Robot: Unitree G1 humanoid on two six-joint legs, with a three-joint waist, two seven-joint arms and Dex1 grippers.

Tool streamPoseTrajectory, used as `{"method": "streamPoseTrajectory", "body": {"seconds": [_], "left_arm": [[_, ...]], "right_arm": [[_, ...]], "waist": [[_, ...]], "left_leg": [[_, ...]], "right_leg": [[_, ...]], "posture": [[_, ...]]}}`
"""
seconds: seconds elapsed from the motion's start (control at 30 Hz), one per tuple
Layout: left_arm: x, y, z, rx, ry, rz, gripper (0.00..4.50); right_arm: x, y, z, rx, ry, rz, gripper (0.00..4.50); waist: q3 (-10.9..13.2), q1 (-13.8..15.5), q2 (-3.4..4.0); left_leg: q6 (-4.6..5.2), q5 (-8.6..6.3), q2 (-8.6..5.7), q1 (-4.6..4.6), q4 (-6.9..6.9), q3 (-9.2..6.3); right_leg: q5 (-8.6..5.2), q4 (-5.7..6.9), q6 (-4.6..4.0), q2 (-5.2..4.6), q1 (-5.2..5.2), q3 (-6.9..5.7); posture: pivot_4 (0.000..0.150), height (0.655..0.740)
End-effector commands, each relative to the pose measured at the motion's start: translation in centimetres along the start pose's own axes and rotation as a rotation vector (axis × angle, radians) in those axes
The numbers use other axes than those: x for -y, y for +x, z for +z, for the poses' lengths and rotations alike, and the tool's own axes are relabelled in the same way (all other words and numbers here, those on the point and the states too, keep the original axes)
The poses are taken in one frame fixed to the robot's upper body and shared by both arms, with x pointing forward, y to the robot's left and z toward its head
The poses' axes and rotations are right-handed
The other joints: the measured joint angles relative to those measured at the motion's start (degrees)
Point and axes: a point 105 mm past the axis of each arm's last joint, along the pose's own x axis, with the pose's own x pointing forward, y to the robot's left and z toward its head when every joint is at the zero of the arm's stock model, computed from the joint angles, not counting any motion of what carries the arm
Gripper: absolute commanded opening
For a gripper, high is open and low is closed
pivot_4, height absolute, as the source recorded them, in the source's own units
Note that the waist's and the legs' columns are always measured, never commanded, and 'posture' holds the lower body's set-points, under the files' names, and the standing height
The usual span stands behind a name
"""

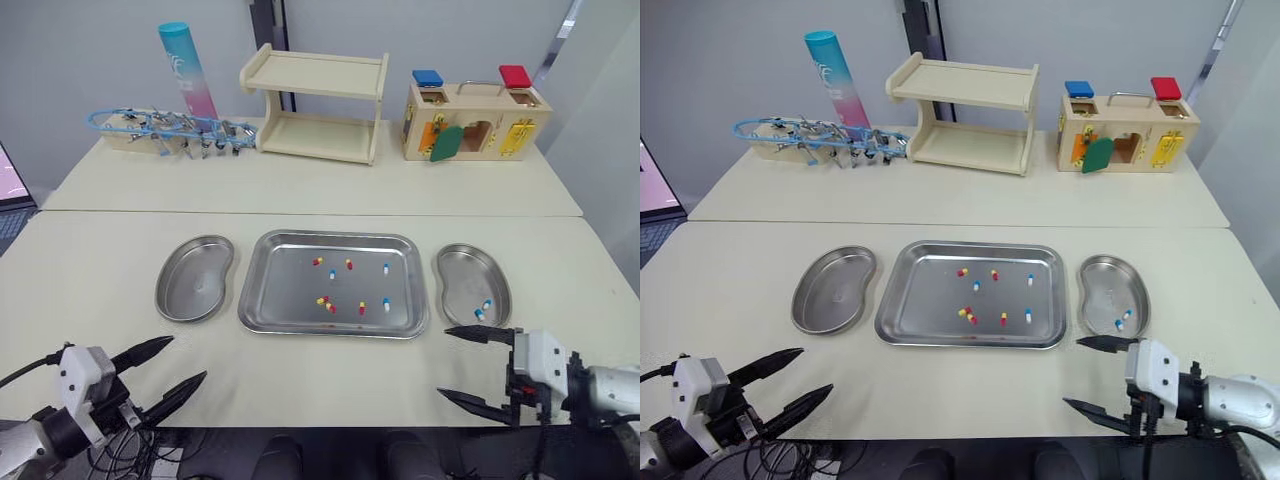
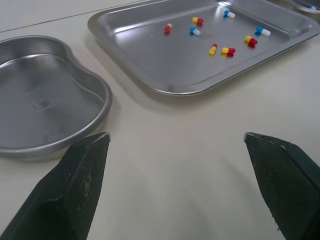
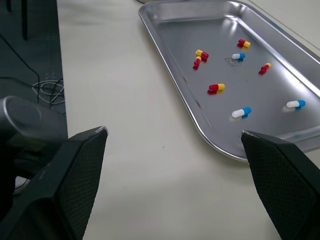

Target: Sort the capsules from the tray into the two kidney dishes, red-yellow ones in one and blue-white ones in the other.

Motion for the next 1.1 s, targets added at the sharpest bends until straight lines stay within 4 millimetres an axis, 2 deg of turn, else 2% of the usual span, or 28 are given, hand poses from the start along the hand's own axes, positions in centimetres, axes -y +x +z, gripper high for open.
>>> {"method": "streamPoseTrajectory", "body": {"seconds": [0.03, 0.1, 0.17, 0.27, 0.4, 0.7, 0.8, 0.97, 1.1], "left_arm": [[-0.4, -0.6, 0.8, 0.016, 0.032, -0.008, 4.45], [-0.7, -0.5, 1.3, 0.016, 0.054, -0.018, 4.45], [-0.3, 0.1, 2.3, 0.017, 0.084, -0.107, 4.45], [0.4, 2.6, 4.7, 0.024, 0.196, -0.304, 4.45], [0.6, 5.8, 7.1, 0.011, 0.26, -0.45, 4.45], [1.6, 13.2, 9.2, -0.055, 0.438, -0.721, 4.45], [2.1, 15.7, 9.8, -0.053, 0.507, -0.798, 3.85], [2.9, 19.1, 9.9, -0.107, 0.659, -0.922, 2.22], [3.1, 20.9, 9.6, -0.151, 0.756, -0.988, 2.22]], "right_arm": [[0.1, 0.9, 0.5, 0.037, -0.053, -0.044, 4.5], [0.0, 1.4, 0.4, 0.045, -0.046, -0.06, 4.5], [-0.3, 1.9, 0.2, 0.048, -0.04, -0.061, 4.5], [-0.7, 2.5, -0.4, 0.05, -0.023, -0.072, 4.5], [-1.2, 3.0, -0.9, 0.055, 0.0, -0.081, 4.5], [-1.8, 3.8, -1.5, 0.071, 0.053, -0.147, 4.5], [-2.0, 3.8, -1.6, 0.07, 0.064, -0.167, 4.5], [-2.6, 4.0, -1.6, 0.069, 0.074, -0.175, 4.5], [-2.7, 4.1, -1.4, 0.072, 0.085, -0.193, 4.5]], "waist": [[0.0, 0.2, -0.01], [0.0, 0.3, -0.02], [0.0, 0.3, -0.02], [0.0, 1.1, -0.1], [0.0, 1.0, -0.06], [0.1, 0.2, 0.06], [0.1, 0.3, 0.05], [0.1, 0.4, 0.02], [0.1, 0.1, 0.03]], "left_leg": [[0.0, 0.0, 0.0, -0.01, 0.0, 0.01], [0.0, 0.0, 0.0, -0.01, 0.01, 0.01], [0.0, 0.0, 0.0, -0.01, 0.0, -0.02], [-0.01, 0.0, -0.01, -0.03, 0.0, -0.07], [-0.01, 0.01, -0.04, -0.04, 0.01, -0.04], [0.0, 0.01, -0.02, -0.04, 0.0, -0.07], [0.0, 0.01, -0.02, -0.07, 0.02, -0.09], [-0.01, 0.01, -0.03, -0.13, 0.08, -0.1], [0.0, 0.01, -0.03, -0.12, 0.05, -0.12]], "right_leg": [[0.0, 0.0, 0.0, -0.01, 0.0, 0.0], [0.0, -0.01, 0.0, -0.01, 0.0, 0.0], [0.0, 0.0, 0.0, -0.01, 0.0, -0.01], [0.0, 0.0, 0.0, -0.01, 0.0, -0.07], [0.0, -0.01, 0.0, -0.01, 0.02, -0.02], [0.0, 0.07, 0.0, 0.07, -0.03, -0.01], [0.0, 0.07, 0.0, 0.09, -0.05, -0.02], [0.01, 0.06, 0.01, 0.09, -0.04, -0.04], [0.01, 0.07, 0.01, 0.11, -0.07, -0.03]], "posture": [[0.15, 0.74], [0.15, 0.74], [0.15, 0.74], [0.15, 0.74], [0.15, 0.74], [0.15, 0.74], [0.15, 0.74], [0.15, 0.74], [0.15, 0.74]]}}
